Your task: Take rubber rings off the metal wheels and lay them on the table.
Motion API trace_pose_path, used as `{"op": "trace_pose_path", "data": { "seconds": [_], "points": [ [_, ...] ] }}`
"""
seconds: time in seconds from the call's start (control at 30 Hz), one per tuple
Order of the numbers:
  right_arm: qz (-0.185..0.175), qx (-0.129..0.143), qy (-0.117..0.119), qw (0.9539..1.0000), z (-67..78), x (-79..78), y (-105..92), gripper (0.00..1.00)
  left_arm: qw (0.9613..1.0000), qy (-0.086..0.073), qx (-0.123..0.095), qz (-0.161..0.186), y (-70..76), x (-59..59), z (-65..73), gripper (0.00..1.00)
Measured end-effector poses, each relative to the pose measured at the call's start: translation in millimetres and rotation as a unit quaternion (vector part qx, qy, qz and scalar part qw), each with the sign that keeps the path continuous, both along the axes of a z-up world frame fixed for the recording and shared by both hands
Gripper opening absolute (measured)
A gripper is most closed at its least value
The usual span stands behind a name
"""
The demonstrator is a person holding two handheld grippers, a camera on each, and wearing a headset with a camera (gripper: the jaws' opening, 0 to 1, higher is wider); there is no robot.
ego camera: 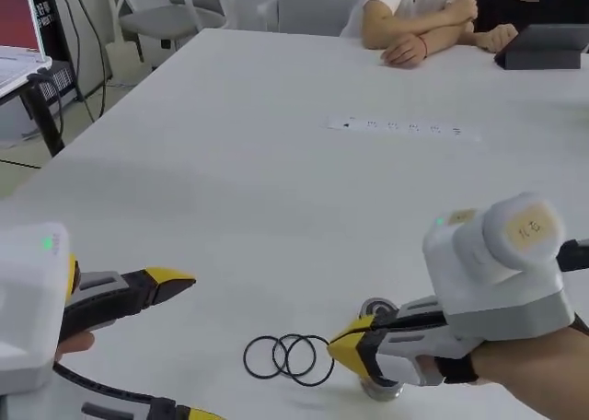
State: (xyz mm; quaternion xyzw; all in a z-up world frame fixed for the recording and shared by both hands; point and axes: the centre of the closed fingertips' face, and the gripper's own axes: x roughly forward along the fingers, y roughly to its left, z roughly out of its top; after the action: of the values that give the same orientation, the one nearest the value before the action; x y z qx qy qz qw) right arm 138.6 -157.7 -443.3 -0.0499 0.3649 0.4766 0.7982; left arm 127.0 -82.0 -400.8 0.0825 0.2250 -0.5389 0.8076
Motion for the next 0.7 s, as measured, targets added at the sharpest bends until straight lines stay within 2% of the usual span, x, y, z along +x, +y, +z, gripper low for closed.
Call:
{"op": "trace_pose_path", "data": {
  "seconds": [0.3,0.43,0.6,0.7],
  "points": [
    [-0.024,-0.001,0.025,0.9994,-13.2,5.2,-9.3,0.00,1.0000,0.002,-0.001,0.002,0.4,-0.3,-0.2,0.93],
    [-0.034,-0.011,0.027,0.9990,-20.6,8.8,-15.3,0.00,0.9999,0.011,0.005,0.000,0.9,-2.1,-4.2,0.93],
    [-0.044,-0.009,0.027,0.9986,-21.8,11.5,-17.4,0.00,0.9999,0.010,0.007,0.000,1.1,-2.1,-4.5,0.93],
    [-0.046,-0.017,0.024,0.9985,-26.0,12.8,-18.8,0.00,0.9999,0.011,0.008,0.001,1.5,-2.0,-5.2,0.93]
  ]
}}
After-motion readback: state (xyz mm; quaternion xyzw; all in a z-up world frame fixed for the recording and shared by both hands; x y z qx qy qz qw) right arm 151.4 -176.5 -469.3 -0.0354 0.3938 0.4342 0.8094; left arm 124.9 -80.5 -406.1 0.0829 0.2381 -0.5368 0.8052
